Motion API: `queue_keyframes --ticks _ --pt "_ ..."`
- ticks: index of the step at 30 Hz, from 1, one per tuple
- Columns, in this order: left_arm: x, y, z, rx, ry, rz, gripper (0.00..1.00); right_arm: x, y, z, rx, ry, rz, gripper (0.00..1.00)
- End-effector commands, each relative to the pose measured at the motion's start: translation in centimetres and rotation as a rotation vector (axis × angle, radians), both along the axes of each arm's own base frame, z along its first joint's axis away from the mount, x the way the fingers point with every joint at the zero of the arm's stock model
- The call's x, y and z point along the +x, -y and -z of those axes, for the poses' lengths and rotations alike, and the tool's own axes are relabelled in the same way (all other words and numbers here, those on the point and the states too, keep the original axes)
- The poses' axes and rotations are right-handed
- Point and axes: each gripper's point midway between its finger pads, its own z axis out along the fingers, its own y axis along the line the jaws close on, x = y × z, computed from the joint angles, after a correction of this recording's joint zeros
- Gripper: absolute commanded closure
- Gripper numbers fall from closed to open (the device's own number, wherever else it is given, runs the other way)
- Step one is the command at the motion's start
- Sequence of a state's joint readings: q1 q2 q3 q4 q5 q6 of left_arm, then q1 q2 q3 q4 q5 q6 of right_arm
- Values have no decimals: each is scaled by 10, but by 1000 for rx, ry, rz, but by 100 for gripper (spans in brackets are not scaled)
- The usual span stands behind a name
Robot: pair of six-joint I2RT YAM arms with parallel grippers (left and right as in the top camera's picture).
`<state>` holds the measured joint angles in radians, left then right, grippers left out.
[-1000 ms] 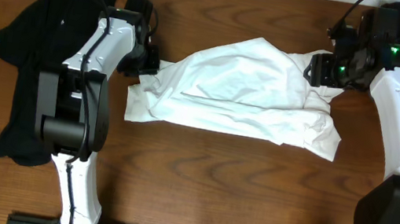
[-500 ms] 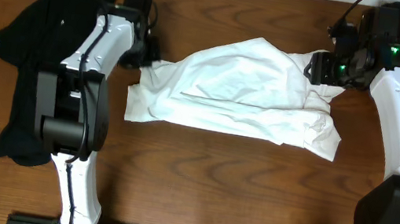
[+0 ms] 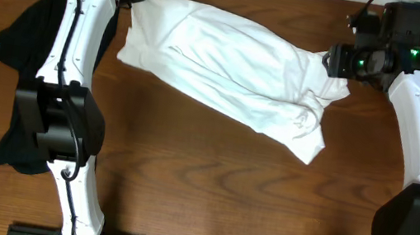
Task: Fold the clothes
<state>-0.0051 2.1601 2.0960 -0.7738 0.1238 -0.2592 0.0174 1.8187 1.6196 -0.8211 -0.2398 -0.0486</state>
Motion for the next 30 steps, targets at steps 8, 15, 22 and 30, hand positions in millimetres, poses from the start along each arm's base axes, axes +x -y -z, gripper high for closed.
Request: queue_keyframes --ticks 8,15,22,30 --pt "-5 13 -4 0 -13 23 94 42 -5 -1 -8 135 -17 43" --pt "-7 20 -3 1 -20 35 94 64 2 59 -35 75 5 38" --pt "-14 19 4 12 -56 47 94 82 29 86 -84 78 122 37" --pt "-16 19 8 23 -66 57 94 80 39 119 -66 6 171 38"
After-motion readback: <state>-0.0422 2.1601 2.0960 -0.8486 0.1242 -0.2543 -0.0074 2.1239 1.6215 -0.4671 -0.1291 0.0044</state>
